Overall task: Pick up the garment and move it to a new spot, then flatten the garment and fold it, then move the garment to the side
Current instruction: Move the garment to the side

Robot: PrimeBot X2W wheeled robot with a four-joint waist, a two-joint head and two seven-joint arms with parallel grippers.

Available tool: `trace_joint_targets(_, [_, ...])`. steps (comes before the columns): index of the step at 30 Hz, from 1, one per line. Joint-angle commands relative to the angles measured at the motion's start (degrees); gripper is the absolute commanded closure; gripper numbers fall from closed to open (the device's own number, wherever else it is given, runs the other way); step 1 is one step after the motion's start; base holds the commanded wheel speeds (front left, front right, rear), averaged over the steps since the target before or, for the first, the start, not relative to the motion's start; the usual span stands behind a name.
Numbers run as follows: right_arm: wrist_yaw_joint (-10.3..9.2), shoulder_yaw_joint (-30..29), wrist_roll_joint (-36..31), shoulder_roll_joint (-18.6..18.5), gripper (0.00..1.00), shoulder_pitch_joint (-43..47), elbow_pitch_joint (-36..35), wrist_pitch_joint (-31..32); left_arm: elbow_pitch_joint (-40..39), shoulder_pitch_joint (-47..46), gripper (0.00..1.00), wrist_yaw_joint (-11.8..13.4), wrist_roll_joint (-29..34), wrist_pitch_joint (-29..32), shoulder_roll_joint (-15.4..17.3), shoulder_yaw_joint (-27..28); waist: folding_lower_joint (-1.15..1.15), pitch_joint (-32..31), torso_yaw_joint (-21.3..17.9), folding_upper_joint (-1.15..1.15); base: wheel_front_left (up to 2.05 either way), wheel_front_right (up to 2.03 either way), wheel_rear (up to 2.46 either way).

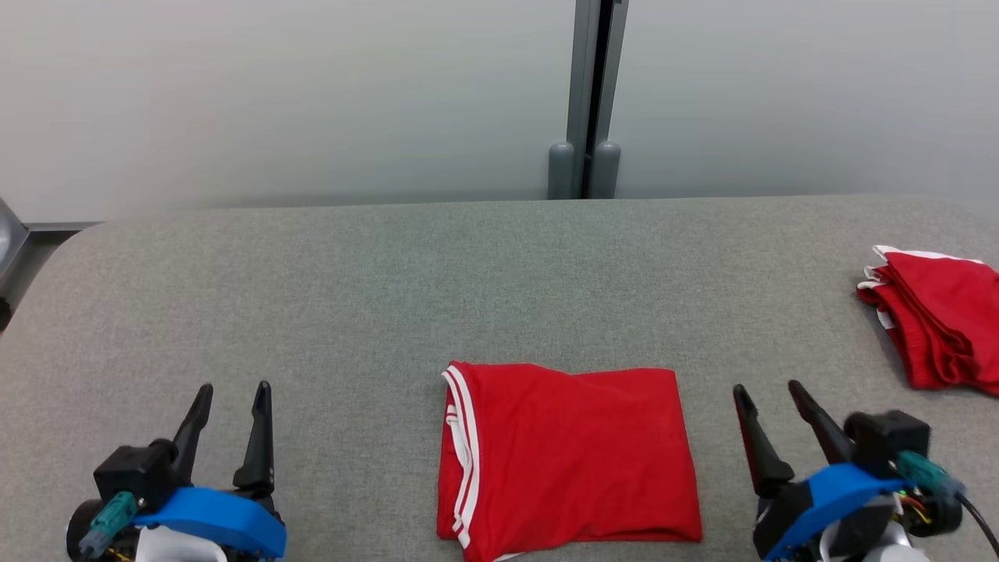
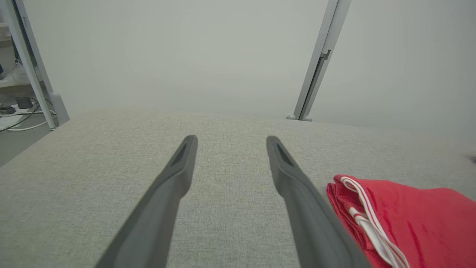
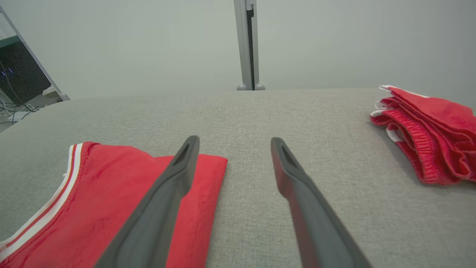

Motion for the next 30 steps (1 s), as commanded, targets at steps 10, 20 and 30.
trace_joint_targets(10, [0.03, 2.9, 1.5, 0.5, 0.0, -9.0, 9.6, 19.1, -1.0, -5.6, 0.0, -0.4, 0.8, 0.6, 0.1, -1.0, 0.0, 4.6, 1.4, 0.0, 0.0, 0.0, 0.0])
trace_joint_targets(20, [0.04, 5.8, 5.0, 0.7, 0.0, -11.1, 19.5, 28.9, 0.2, -8.4, 0.0, -1.1, 1.2, 0.2, -0.7, -2.4, 0.0, 6.0, 3.2, 0.0, 0.0, 0.0, 0.0])
trace_joint_targets(30, [0.02, 8.0, 1.2, 0.1, 1.0, -16.5, 17.7, 29.2, -0.1, -7.7, 0.0, -0.4, 0.6, 0.0, -0.7, -1.9, 0.0, 6.3, 2.0, 0.0, 0.0, 0.0, 0.0])
